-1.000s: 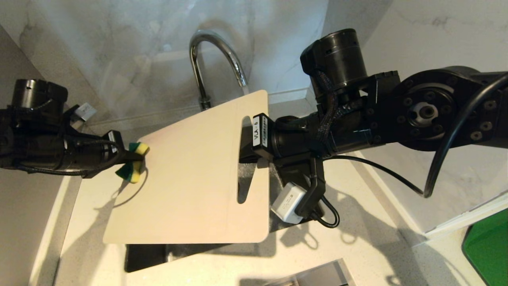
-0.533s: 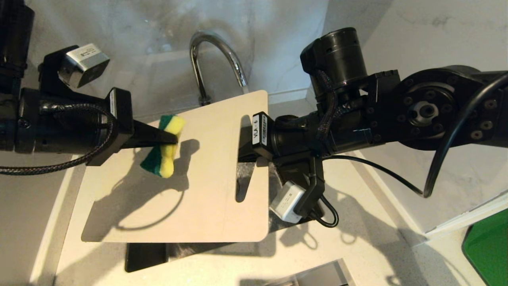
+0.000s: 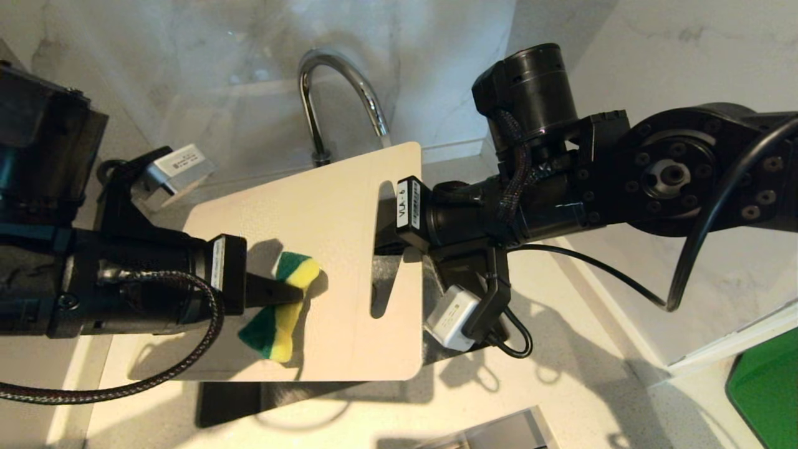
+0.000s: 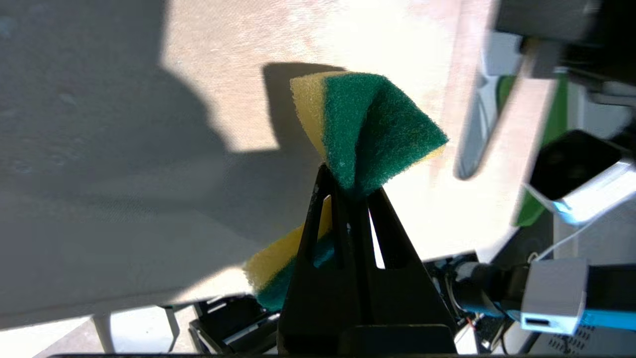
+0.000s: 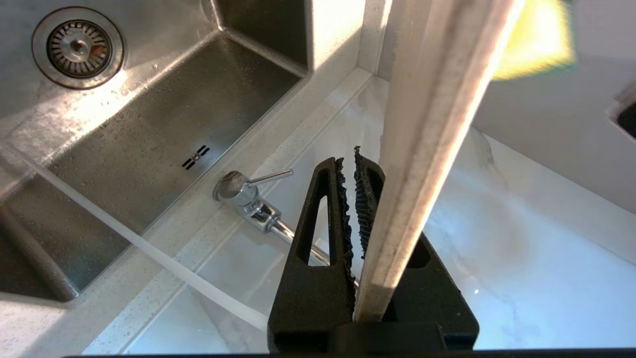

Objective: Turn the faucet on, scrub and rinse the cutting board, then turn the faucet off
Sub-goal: Scrub the cutting board underwater

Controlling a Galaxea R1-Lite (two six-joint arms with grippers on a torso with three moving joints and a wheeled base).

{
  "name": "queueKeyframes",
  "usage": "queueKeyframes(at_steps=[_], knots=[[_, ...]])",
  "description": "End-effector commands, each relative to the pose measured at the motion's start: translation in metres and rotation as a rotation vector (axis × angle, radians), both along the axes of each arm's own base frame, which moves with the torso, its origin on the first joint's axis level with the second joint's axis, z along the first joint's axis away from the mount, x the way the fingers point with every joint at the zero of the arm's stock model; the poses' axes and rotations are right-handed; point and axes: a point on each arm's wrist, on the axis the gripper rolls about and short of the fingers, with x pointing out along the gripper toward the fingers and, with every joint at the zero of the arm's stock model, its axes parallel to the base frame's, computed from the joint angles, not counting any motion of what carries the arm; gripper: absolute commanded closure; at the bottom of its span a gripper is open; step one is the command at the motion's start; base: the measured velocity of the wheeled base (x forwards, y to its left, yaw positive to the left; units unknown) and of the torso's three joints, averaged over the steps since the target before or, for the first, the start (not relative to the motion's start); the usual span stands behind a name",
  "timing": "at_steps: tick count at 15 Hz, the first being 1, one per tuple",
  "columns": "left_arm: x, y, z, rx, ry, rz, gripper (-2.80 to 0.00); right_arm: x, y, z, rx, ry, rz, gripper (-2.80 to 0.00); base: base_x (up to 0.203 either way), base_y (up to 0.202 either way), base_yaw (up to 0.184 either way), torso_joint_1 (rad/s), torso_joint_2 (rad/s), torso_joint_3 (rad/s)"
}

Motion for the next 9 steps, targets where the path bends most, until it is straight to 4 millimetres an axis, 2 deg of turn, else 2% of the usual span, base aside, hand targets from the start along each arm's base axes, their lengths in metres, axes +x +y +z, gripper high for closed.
queueKeyframes(at_steps=[1,6,9], knots=[[0.008,0.002,-0.020,0.012,0.019,0.029,0.00,-0.002,-0.001,0.001,-0.002,-0.012,0.008,0.00,0.000,0.000,0.000,0.000,0.00,0.000],[0.027,0.024,-0.065,0.048,0.057,0.146,0.00,-0.003,-0.002,0.001,0.003,0.004,0.000,0.00,0.000,0.000,0.000,0.000,0.00,0.000],[0.038,0.049,-0.085,0.036,0.075,0.208,0.00,-0.003,-0.002,0.001,0.003,0.004,0.000,0.00,0.000,0.000,0.000,0.000,0.00,0.000]])
